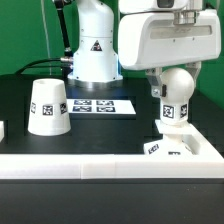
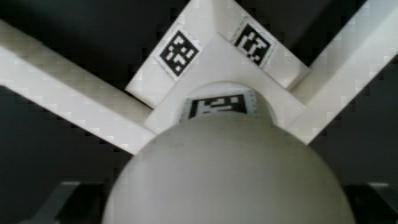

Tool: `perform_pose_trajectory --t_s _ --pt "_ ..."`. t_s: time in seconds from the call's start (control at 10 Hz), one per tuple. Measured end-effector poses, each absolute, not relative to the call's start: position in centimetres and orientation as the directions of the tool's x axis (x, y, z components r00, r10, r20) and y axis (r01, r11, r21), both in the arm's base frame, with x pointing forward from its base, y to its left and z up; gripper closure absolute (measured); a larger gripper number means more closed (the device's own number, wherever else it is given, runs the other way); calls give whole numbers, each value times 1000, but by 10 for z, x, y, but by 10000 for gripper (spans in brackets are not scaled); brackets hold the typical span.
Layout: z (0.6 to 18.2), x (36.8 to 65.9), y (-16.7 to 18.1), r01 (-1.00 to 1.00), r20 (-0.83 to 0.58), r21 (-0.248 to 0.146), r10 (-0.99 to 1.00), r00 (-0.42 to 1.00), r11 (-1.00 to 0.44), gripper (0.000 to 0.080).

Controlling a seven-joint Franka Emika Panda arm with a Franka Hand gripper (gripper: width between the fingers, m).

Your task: Assemble lamp

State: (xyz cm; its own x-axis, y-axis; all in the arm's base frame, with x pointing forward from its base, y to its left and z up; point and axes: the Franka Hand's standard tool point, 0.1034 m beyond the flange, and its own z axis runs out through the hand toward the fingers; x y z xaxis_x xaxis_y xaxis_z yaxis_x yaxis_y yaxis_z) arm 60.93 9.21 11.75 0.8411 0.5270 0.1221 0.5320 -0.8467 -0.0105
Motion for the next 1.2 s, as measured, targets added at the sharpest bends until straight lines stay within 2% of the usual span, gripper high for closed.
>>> perform_pose_trajectory --t_s 0.4,0.7,1.2 --pt "118 610 92 315 117 -39 309 944 -948 220" --pt "119 607 94 -40 92 -71 -46 995 -997 220" --pt "118 603 98 -474 24 -84 -477 878 -876 220"
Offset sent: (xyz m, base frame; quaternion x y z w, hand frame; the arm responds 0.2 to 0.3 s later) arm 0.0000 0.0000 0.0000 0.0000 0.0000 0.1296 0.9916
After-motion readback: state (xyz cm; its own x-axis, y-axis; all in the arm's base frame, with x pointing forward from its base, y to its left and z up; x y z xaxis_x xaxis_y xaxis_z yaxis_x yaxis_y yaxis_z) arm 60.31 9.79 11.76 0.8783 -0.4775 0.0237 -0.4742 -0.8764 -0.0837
